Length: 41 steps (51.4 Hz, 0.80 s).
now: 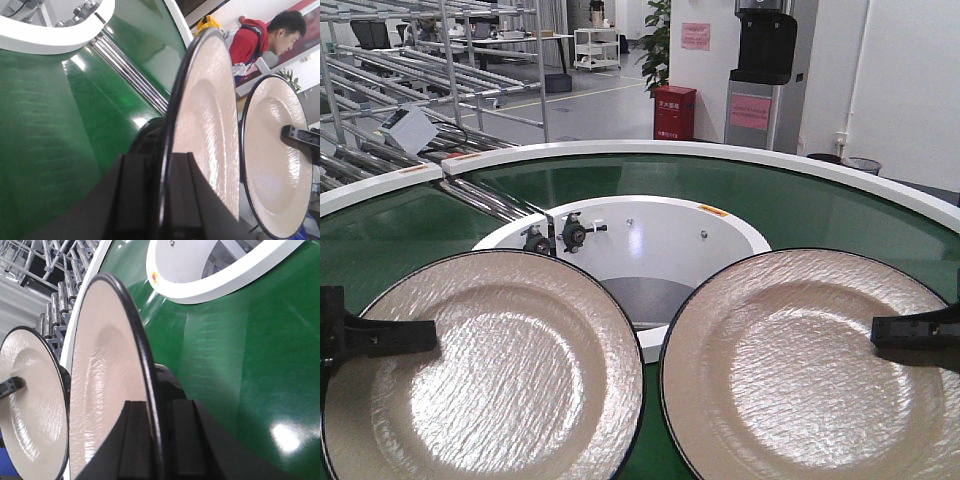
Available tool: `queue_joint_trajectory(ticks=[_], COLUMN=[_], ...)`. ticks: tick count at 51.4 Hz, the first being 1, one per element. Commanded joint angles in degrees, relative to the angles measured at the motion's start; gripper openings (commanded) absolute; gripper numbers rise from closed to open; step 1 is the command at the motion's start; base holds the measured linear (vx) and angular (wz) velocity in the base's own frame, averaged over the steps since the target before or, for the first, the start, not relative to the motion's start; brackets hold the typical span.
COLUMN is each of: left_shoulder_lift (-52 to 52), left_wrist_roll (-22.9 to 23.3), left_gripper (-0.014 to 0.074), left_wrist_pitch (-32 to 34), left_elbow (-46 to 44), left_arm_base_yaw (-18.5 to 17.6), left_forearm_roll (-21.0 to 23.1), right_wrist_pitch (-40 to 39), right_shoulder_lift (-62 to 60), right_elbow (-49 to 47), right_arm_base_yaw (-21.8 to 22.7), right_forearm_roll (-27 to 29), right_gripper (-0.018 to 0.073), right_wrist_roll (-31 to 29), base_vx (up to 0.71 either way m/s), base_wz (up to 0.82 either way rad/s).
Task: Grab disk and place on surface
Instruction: 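Lift both plates upright off the conveyor with both grippers, then drive the base to the steel table holding both plates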
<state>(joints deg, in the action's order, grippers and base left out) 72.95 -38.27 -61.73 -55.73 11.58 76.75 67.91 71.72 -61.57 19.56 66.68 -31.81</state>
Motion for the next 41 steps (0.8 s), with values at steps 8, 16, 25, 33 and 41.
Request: queue_joint_trajectory(ticks=[8,16,25,33,41], left_shoulder_lift=[-1.9,-1.9,-1.9,-1.9,-1.9], left_wrist_roll=[0.9,0.9,0.9,0.9,0.9], left_gripper=[-0.0009,-0.0009,-0.0009,-0.0009,-0.0009], left_wrist_pitch=[-1.2,-1.2,-1.2,-1.4,-1.4], left_elbow=[-1.9,-1.9,-1.9,-1.9,-1.9], left_arm_base_yaw=[-0.1,-0.1,-0.1,-0.1,-0.1], left_forearm_roll=[7.7,7.7,7.7,7.7,7.7], right_wrist_pitch=[-0.5,-0.5,-0.5,-0.5,-0.5], right_shoulder_lift=[-1.5,-1.5,-1.5,-1.5,-1.5], right_elbow=[-1.8,-1.8,-1.8,-1.8,-1.8], right_arm_base_yaw=[0.2,0.2,0.2,0.2,0.2], right_forearm_roll=[7.6,7.6,7.6,7.6,7.6], right_gripper=[-0.0009,-0.0009,-0.0009,-0.0009,-0.0009], right_wrist_roll=[0.4,0.4,0.4,0.4,0.4], base_vx=[-0.01,-0.05,-0.12,-0.18,-0.19], base_wz=[0.00,-0.02,-0.08,-0.34,-0.43])
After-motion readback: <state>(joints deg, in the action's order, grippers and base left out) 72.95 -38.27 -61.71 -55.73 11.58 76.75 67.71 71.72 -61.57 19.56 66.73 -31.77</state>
